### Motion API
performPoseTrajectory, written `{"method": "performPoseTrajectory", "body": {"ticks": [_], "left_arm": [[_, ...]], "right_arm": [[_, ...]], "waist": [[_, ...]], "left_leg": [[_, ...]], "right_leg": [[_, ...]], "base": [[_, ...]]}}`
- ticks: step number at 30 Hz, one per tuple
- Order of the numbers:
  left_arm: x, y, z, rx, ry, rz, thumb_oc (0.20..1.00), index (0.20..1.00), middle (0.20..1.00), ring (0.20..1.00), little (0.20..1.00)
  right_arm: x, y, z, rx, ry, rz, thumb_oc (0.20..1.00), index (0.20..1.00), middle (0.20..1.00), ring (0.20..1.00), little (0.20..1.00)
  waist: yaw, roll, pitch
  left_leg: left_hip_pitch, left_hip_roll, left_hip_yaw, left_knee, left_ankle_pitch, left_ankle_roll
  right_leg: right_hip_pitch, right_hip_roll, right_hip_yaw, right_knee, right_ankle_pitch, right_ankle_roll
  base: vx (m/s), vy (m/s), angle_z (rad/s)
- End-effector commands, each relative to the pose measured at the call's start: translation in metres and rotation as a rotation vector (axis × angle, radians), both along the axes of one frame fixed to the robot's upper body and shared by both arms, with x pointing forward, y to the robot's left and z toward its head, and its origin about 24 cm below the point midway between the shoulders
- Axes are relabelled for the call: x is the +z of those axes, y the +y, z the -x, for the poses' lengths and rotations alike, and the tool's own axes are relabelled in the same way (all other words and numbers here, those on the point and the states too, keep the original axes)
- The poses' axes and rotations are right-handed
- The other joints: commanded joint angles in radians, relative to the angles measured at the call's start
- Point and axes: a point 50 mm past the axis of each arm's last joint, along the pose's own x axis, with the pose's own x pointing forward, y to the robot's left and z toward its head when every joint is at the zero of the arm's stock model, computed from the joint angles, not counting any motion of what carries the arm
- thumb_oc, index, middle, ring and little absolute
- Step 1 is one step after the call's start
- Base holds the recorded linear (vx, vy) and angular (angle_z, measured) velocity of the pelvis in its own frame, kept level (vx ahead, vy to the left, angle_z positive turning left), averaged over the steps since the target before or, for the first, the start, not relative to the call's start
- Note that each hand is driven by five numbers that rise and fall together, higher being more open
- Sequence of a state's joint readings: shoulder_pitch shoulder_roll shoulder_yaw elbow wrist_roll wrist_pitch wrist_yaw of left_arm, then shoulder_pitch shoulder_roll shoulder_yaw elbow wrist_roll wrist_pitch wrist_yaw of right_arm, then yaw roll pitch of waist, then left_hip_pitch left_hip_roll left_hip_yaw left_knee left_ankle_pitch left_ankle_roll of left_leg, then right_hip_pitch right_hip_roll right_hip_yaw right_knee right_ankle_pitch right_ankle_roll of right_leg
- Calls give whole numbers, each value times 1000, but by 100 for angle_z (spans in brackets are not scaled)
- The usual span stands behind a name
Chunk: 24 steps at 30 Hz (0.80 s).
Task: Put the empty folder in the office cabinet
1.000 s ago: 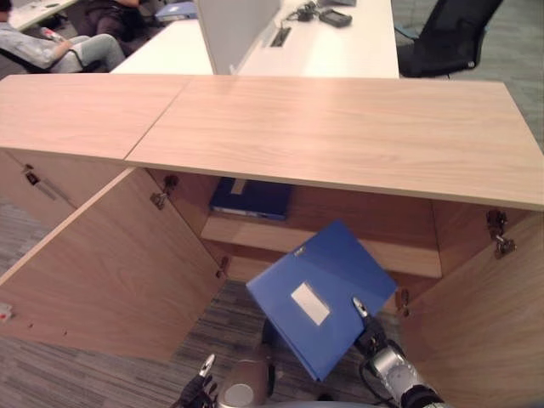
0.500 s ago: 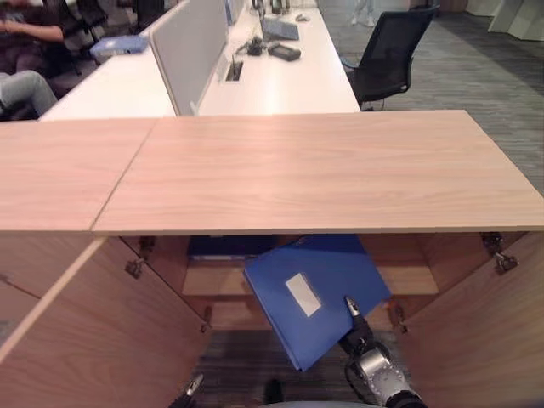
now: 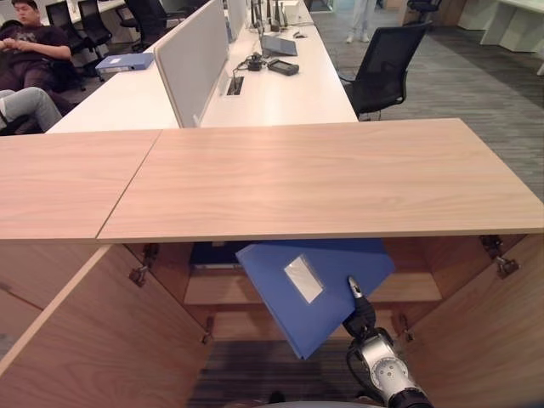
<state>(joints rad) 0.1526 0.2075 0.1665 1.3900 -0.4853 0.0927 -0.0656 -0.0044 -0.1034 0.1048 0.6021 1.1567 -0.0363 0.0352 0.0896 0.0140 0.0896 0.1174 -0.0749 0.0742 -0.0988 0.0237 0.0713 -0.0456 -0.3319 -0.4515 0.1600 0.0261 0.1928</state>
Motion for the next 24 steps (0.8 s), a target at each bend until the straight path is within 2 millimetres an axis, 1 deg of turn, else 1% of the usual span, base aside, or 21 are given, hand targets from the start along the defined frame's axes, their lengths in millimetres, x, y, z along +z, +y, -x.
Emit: {"method": "performPoseTrajectory", "body": {"ticks": [1,6,8,10,12,13,14,15,16,17,19,21,23,24], "left_arm": [[2,9,-3,12,30,-34,1000,1000,1000,1000,1000],[3,13,2,20,67,-55,1000,1000,1000,1000,1000],[3,12,3,33,84,-59,1000,1000,1000,1000,1000],[3,11,5,37,93,-57,1000,1000,1000,1000,1000],[3,10,4,47,92,-56,1000,1000,1000,1000,1000],[3,10,3,52,91,-58,1000,1000,1000,1000,1000],[3,10,3,52,90,-58,1000,1000,1000,1000,1000],[3,11,0,54,79,-64,1000,1000,1000,1000,1000],[3,11,-3,54,71,-66,1000,1000,1000,1000,1000],[3,11,-3,54,71,-66,1000,1000,1000,1000,1000],[3,12,-8,51,54,-70,1000,1000,1000,1000,1000],[3,12,-15,45,38,-72,1000,1000,1000,1000,1000],[1,9,-27,40,1,-69,1000,1000,1000,1000,1000],[1,9,-27,40,1,-69,1000,1000,1000,1000,1000]], "right_arm": [[34,-1,-31,-39,-198,8,200,200,200,200,200],[38,-5,-31,-67,-211,14,200,200,200,200,200],[42,-8,-33,-94,-228,19,200,200,200,200,200],[46,-11,-34,-111,-244,20,200,200,200,200,200],[50,-16,-37,-135,-263,30,200,200,200,200,200],[54,-19,-40,-150,-282,34,200,200,200,200,200],[55,-19,-40,-151,-282,34,200,200,200,200,200],[62,-25,-45,-179,-317,41,200,200,200,200,200],[68,-29,-49,-196,-343,50,200,200,200,200,200],[68,-29,-49,-196,-343,50,200,200,200,200,200],[76,-36,-53,-223,-379,59,200,200,200,200,200],[82,-39,-57,-246,-406,57,200,200,200,200,200],[84,-43,-59,-269,-413,59,200,200,200,200,200],[84,-43,-60,-270,-414,59,200,200,200,200,200]], "waist": [[3,0,-12],[2,-11,-29],[-1,-18,-36],[-3,-20,-35],[-4,-24,-29],[-3,-27,-19],[-3,-28,-20],[-4,-32,3],[-6,-32,20],[-6,-32,18],[-14,-26,45],[-27,-14,54],[-42,12,67],[-42,13,65]], "left_leg": [[17,35,-36,12,-107,-40],[23,53,-37,12,-117,-50],[28,72,-27,12,-125,-59],[30,81,-19,14,-130,-62],[20,90,-8,41,-143,-65],[-6,93,-5,82,-157,-67],[-11,93,-5,87,-160,-67],[-79,88,-4,191,-190,-71],[-134,84,-4,261,-213,-73],[-136,84,-4,263,-213,-73],[-239,88,-9,387,-245,-76],[-332,97,-20,481,-272,-75],[-446,109,-34,617,-321,-77],[-452,109,-34,623,-324,-77]], "right_leg": [[30,34,-8,-50,136,14],[52,51,-14,-75,119,5],[59,72,-10,-88,91,-6],[58,80,-9,-85,75,-13],[47,82,-7,-69,59,-17],[34,77,-6,-46,46,-21],[31,75,-6,-43,44,-21],[-1,52,-5,18,25,-26],[-32,32,-3,68,12,-27],[-34,31,-2,69,12,-27],[-91,-2,2,154,-6,-28],[-158,-25,10,232,-33,-34],[-251,-50,20,362,-111,-52],[-256,-51,21,367,-114,-52]], "base": [[137,-103,1],[101,-54,-2],[142,-77,-2],[132,-61,-1],[68,-37,-6],[7,-27,-6],[-56,-32,-2],[-109,-6,2],[-108,-5,11],[-115,13,20],[-120,13,27],[-120,26,27],[-68,38,29],[-38,19,22]]}}
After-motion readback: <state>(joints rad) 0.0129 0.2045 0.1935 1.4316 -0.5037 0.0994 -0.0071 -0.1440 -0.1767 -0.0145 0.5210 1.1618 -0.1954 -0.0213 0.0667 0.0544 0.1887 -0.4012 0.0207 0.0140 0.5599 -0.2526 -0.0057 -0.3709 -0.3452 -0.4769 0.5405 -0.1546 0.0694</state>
